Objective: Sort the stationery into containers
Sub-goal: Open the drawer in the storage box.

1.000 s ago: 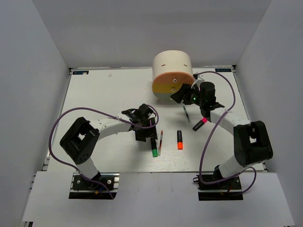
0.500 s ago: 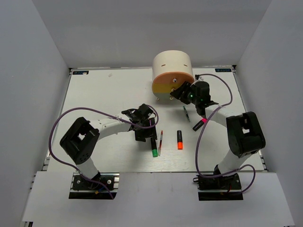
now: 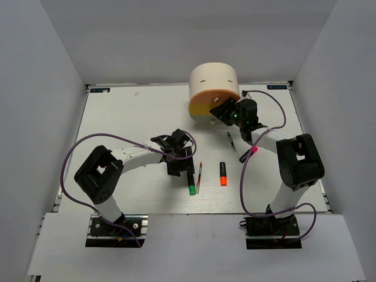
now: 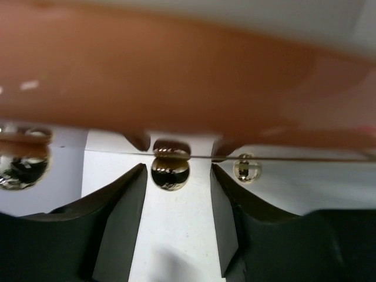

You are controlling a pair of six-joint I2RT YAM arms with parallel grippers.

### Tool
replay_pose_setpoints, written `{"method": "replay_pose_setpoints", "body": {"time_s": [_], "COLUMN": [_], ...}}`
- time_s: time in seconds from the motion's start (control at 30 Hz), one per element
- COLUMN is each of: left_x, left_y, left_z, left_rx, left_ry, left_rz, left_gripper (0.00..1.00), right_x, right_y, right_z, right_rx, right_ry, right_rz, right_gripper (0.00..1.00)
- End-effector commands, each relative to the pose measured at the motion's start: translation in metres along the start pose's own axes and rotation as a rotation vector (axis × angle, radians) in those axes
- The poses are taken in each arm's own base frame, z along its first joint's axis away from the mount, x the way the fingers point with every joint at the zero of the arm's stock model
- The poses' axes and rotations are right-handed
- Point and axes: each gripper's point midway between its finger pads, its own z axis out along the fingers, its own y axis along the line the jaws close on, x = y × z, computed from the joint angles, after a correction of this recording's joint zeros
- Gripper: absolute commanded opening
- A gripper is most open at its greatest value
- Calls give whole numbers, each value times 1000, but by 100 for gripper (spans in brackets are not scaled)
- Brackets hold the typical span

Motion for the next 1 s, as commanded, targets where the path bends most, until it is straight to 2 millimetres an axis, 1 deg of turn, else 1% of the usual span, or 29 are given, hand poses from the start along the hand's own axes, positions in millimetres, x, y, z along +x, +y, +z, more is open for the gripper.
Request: {"method": "replay_pose_setpoints", "body": {"time_s": [0.0,0.03,0.1,0.13,0.2,0.23,0.27,0.3,0.33,0.37,0.4,0.43,0.5,0.53,0.6,0.63,0.67,0.7,0.77,0.83,0.87,0.93,0.97], "left_x": [-10,-10,-10,-10,-10,-10,-10,-10,-9,-10,-8,-8,-11,-10,-11,-10,-12,-11,-9,-8,-8,-9,-7], "left_y": [-7,-6,-6,-6,-6,-6,-6,-6,-4,-7,-5,-5,-10,-8,-15,-12,-16,-13,-11,-8,-8,-9,-7], "left_z": [-4,-3,-3,-3,-3,-3,-3,-3,0,0,3,3,4,8,9,12,11,14,15,15,15,13,13], "left_rx": [8,1,1,1,1,1,1,1,-6,8,-1,-1,11,1,9,0,7,-2,-20,-34,-34,-35,-43], "left_ry": [-29,-23,-23,-23,-23,-23,-23,-23,-17,-17,-9,-9,-7,2,0,8,2,10,26,26,26,27,34], "left_rz": [4,3,3,3,3,3,3,12,11,12,11,20,21,30,40,38,39,38,36,35,35,34,33], "left_gripper": [75,75,75,75,75,75,75,75,75,75,75,75,75,75,75,75,75,75,75,73,73,69,68], "right_x": [-23,-25,-26,-24,-24,-20,-18,-15,-11,-7,-6,1,2,3,9,10,15,15,23,23,23,29,25], "right_y": [20,24,24,25,26,24,22,27,25,23,27,19,26,28,25,27,23,26,18,21,13,15,22], "right_z": [9,9,10,10,8,7,6,2,0,-4,-9,-12,-21,-27,-32,-38,-41,-46,-52,-58,-60,-62,-67], "right_rx": [-50,-60,-63,-68,-75,-80,-78,-97,-97,-97,-112,-99,-122,-128,-124,-131,-121,-130,-112,-121,-102,-106,-124], "right_ry": [-82,-84,-87,-81,-84,-72,-66,-50,-44,-36,-32,-16,-13,-10,2,1,10,7,23,20,18,28,15], "right_rz": [9,2,5,4,-7,-6,-7,-11,-9,-6,-12,-5,-10,-10,-3,-1,2,2,17,17,30,32,25], "right_gripper": [48,44,37,32,27,24,24,22,20,20,20,20,20,20,20,20,20,20,20,22,22,22,22]}}
